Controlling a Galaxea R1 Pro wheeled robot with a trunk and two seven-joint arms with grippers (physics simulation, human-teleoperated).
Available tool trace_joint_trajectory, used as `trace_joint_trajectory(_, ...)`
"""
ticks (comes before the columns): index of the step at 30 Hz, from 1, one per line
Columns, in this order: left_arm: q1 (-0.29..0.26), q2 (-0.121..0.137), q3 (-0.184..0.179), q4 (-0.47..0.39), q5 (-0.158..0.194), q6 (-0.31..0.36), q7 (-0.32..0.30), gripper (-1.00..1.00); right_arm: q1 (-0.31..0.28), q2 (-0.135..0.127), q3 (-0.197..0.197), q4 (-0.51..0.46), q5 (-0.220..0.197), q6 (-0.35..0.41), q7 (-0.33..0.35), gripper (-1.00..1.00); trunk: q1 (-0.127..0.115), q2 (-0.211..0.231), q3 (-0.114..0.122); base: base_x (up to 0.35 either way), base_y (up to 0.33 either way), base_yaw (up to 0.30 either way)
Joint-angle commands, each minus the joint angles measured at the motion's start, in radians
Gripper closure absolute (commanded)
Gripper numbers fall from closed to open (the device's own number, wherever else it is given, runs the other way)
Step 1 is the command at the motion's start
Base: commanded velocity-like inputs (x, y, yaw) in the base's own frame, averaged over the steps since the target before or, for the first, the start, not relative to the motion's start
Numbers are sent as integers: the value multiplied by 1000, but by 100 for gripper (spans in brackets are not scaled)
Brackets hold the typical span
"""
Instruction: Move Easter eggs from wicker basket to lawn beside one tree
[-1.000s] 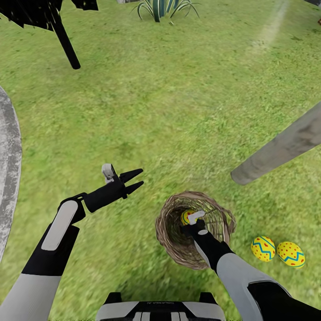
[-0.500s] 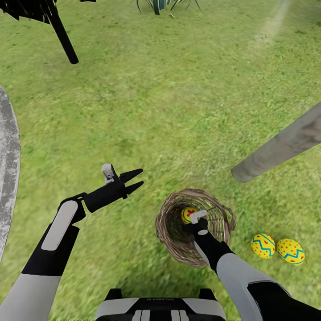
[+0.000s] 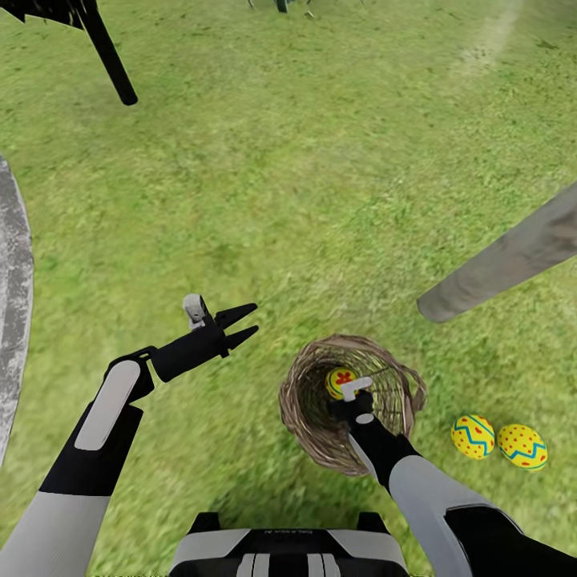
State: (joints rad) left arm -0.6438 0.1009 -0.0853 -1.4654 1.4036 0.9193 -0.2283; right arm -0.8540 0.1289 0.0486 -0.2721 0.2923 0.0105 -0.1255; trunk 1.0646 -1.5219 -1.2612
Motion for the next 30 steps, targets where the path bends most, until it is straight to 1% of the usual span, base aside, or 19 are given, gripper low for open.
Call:
trace_joint_trajectory(1,0,0,-1,0,-5,1,-7,-100,0,0,5,1,4,1,-6,-100,0,0,-2,0,0,0)
trace_joint_trajectory(21,0,0,-2,2,-6,1,-6,-100,0,-2,5,-5,4,2,-6,-100,0,0,-34,0,0,0)
trace_joint_trajectory(26,0,0,-2,2,-5,1,-7,-100,0,-2,5,-5,4,2,-6,-100,0,0,-42,177,0,0)
trace_joint_trajectory(30,0,0,-2,1,-5,1,-8,-100,0,-2,5,-6,4,2,-5,-100,0,0,-49,38,0,0)
